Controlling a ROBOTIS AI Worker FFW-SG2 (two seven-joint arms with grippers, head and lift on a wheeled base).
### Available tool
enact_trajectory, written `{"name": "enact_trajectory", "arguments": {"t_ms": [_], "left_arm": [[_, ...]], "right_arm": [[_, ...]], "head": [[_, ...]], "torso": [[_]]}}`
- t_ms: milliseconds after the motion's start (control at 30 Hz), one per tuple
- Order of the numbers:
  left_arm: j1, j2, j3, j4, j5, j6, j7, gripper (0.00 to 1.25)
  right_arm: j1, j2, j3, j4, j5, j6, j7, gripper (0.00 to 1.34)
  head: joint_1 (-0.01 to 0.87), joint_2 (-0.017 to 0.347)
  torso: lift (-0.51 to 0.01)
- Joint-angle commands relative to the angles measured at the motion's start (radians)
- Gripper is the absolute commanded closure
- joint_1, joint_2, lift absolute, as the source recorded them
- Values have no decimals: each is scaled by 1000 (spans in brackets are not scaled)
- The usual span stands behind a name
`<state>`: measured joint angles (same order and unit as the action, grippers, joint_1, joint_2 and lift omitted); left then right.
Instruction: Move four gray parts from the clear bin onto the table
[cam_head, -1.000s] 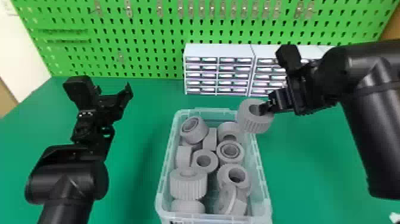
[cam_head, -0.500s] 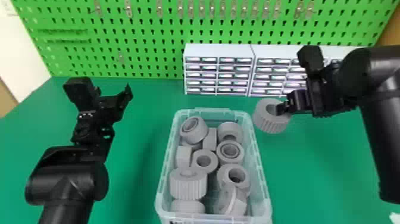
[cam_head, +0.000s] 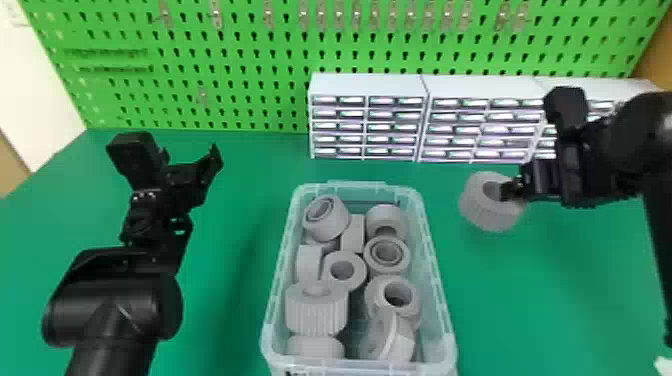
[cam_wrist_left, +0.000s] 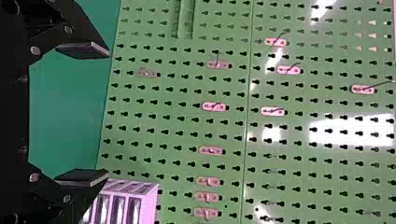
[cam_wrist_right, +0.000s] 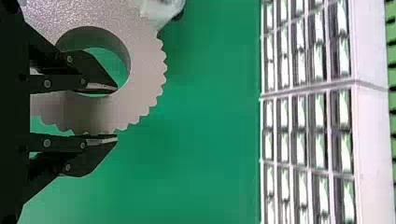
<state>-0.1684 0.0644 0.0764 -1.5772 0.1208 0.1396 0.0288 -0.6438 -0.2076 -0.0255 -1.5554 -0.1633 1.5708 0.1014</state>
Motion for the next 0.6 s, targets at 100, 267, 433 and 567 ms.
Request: {"name": "enact_trajectory", "arguments": {"t_ms": [100,267,433,567], "left_arm": [[-2,0,-6,3,0,0,5,349],[3,0,-10,5,-1,0,5,349],[6,0,-12,8,0,0,10,349],[7,0,-14,10,0,0,11,349]], "right_arm": [[36,-30,-71,0,33,1,0,932],[52,-38,-105,3,67,1,0,932],[75,-38,-133,35,85,1,0,932],[102,-38,-163,77,73,-43,1,932]], "head": [[693,72],[693,72],[693,72],[693,72]], "torso": [[-52],[-52],[-52],[-52]]}}
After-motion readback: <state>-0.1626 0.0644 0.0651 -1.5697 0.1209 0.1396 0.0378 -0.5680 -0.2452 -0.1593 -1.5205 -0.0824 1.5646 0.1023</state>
